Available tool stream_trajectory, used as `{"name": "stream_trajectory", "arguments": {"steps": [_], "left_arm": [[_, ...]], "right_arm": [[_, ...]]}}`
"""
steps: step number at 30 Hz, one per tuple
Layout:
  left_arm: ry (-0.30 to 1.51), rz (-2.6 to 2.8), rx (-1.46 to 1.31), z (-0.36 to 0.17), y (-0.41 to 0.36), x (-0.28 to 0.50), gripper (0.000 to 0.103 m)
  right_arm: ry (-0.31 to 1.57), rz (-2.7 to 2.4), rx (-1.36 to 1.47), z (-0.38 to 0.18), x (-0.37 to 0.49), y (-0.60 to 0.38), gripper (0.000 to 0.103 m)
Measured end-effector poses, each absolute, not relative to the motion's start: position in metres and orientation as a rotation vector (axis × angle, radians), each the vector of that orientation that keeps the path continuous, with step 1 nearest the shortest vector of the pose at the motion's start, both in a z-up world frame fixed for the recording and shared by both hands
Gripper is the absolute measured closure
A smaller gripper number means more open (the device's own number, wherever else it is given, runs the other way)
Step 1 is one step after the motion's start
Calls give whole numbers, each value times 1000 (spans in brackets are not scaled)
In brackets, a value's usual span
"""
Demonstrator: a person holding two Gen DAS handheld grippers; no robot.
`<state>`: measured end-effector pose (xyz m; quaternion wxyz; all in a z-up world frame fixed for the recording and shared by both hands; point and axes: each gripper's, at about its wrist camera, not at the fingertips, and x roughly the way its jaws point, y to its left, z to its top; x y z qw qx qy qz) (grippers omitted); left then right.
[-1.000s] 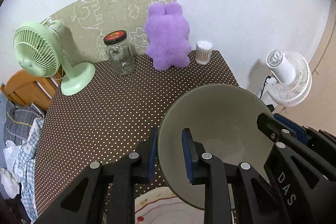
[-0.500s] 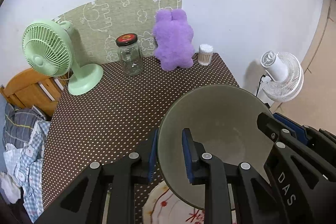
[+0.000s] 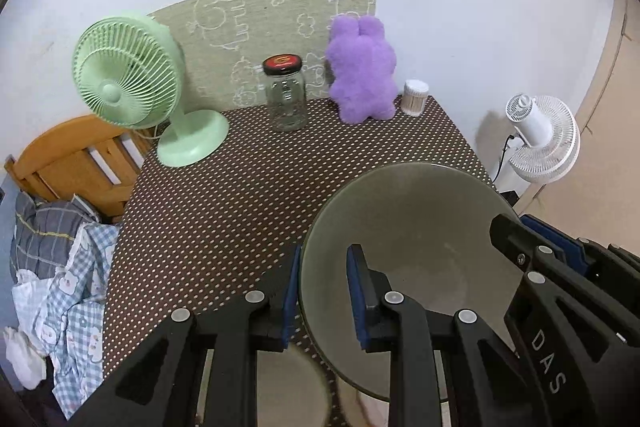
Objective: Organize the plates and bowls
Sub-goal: 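Lower the grey bowl into the other grey bowls and open both tools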
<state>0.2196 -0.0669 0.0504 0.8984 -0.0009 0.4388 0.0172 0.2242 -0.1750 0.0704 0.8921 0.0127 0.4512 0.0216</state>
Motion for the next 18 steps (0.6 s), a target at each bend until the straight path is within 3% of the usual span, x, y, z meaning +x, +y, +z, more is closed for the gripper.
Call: {"name": "stream_trajectory", "arguments": {"steps": [18], "left_arm": [[932, 50, -2, 34, -2, 177, 82]], "right_arm": [[958, 65, 41, 54, 182, -108, 84]]}}
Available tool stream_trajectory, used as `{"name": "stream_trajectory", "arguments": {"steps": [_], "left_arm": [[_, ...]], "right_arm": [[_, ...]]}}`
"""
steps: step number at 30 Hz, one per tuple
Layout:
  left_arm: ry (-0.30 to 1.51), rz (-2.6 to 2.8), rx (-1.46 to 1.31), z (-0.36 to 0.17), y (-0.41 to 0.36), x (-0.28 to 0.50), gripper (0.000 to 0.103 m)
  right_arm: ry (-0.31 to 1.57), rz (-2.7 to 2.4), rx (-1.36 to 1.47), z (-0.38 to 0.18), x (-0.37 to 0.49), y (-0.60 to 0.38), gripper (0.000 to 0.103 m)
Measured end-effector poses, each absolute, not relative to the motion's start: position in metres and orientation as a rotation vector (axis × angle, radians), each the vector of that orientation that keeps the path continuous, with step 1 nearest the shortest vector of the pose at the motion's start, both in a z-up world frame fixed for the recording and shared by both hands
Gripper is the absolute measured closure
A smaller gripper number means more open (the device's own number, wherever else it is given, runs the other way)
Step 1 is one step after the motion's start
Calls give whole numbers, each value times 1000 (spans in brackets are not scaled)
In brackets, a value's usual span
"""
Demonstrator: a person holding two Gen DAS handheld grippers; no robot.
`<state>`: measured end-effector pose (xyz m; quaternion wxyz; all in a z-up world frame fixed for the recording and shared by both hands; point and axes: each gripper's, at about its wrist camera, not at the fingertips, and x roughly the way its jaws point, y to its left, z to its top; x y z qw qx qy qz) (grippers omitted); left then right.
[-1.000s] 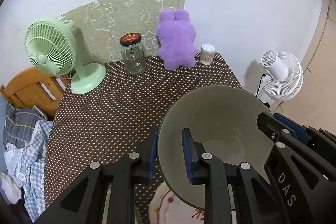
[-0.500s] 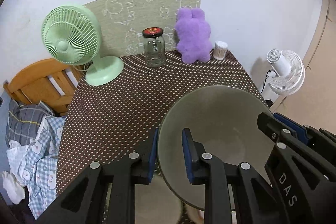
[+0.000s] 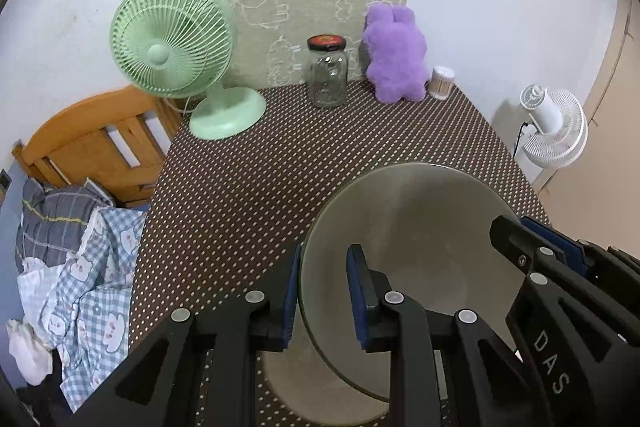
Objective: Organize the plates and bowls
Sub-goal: 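Lower the grey bowl into the other grey bowls and open both tools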
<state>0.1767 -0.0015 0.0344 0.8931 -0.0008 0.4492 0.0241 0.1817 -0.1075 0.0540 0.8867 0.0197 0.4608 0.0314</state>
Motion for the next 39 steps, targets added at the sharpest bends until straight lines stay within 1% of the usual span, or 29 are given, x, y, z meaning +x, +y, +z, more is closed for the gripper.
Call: {"name": "stream_trajectory", "arguments": {"steps": [29, 39], "left_arm": [[1092, 80, -10, -30, 38, 160, 82], [1104, 75, 1, -39, 37, 158, 82]], "right_arm": [[1117, 94, 6, -15, 169, -67, 84], [1136, 80, -18, -27, 169, -61, 84]]}}
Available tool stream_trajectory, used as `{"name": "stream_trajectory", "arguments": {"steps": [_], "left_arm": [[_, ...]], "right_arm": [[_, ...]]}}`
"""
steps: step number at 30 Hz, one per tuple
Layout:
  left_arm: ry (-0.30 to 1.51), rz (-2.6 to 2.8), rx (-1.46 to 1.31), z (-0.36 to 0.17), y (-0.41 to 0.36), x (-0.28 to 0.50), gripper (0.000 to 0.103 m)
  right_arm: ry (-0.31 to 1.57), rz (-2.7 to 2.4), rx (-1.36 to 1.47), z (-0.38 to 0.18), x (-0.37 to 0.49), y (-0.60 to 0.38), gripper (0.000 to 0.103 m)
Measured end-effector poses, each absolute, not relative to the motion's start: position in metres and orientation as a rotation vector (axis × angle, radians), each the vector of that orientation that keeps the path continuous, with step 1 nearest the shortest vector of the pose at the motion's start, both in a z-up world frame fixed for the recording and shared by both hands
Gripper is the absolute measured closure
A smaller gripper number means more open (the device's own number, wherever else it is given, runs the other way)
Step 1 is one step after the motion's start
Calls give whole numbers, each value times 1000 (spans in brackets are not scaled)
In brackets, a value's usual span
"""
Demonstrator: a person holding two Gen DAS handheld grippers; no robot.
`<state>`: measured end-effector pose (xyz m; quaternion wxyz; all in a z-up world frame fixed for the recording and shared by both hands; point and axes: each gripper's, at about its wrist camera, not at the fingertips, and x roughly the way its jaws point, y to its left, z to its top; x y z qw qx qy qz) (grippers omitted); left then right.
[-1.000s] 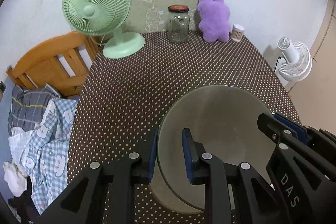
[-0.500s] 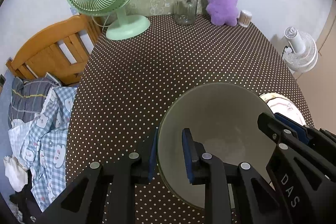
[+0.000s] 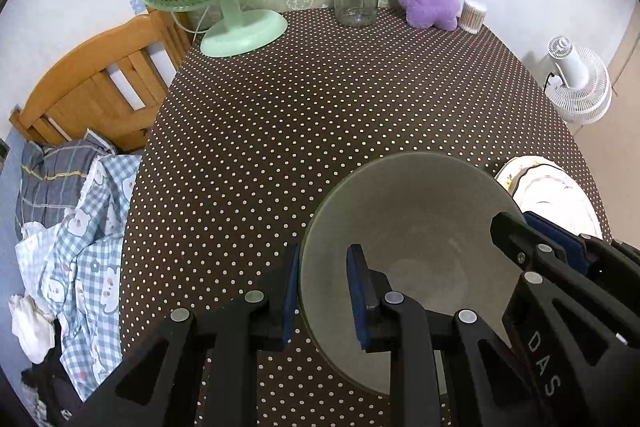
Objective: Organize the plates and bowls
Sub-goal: 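Lower the grey bowl into the other grey bowls and open both tools, then grasp the rim of the nested grey bowl stack with both tools and lift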
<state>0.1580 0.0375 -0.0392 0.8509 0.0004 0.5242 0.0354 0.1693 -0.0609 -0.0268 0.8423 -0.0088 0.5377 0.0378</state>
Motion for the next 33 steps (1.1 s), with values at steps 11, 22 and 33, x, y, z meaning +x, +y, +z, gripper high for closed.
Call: {"name": "stream_trajectory", "arguments": {"steps": [11, 22, 33], "left_arm": [[1066, 25, 2, -28, 39, 150, 71], [1044, -32, -9, -15, 41, 146, 22], [1093, -15, -51, -36, 40, 158, 19]], "right_arm": [[1130, 107, -5, -19, 164, -66, 84], [1088, 162, 42, -3, 156, -79, 32], [1160, 158, 106, -29, 173, -92, 32]]}}
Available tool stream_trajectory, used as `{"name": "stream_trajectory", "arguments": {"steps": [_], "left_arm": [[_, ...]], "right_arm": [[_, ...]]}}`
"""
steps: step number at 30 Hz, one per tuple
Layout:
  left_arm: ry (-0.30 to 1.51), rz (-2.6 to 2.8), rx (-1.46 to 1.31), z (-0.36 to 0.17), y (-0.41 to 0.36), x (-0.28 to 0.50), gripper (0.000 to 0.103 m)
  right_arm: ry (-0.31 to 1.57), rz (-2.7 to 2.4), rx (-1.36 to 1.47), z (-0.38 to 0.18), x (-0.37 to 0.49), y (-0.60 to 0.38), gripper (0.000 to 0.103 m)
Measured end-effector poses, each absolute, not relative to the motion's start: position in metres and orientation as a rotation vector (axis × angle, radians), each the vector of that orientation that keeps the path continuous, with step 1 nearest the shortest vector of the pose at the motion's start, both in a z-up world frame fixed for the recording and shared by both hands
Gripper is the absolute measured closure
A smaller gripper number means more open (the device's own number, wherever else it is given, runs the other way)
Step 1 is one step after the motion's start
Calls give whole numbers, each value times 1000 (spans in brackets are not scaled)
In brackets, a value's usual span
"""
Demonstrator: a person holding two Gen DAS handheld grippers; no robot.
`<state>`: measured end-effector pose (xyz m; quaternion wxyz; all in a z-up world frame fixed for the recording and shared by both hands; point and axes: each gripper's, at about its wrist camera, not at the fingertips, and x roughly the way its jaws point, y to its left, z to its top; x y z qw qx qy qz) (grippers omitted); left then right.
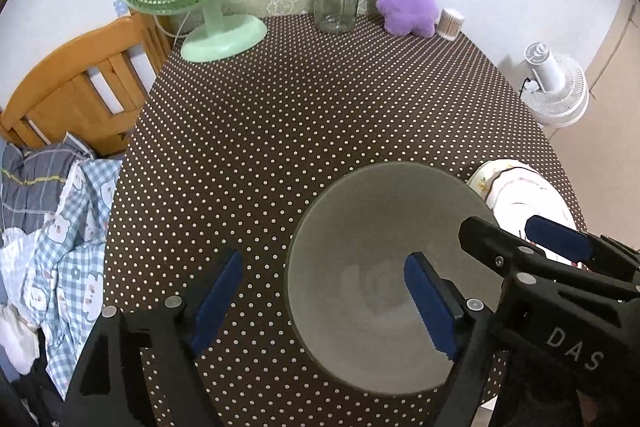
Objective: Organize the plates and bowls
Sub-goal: 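Grasp the rim of the nested grey bowl stack with both tools and lift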
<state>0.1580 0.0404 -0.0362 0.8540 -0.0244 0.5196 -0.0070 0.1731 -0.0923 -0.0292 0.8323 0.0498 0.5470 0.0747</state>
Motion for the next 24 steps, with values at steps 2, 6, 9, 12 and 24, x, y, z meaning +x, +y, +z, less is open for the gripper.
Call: {"name": "stream_trajectory", "arguments": {"steps": [2, 6, 9, 12, 24], "left_arm": [[1100, -14, -51, -40, 40, 161, 19], [1106, -13, -78, -45, 40, 167, 19], [1103, -14, -91, -47, 40, 170, 20], [1104, -5, -97, -50, 42, 172, 21], [1164, -15, -115, -66, 43, 175, 30]], "right_arm": [[1172, 158, 117, -34, 177, -94, 32], [1190, 168, 139, -41, 185, -97, 33], [1197, 170, 147, -45, 190, -99, 39], [1223, 194, 161, -51, 195, -98, 48], [1311, 228, 211, -76, 200, -96, 54]]}}
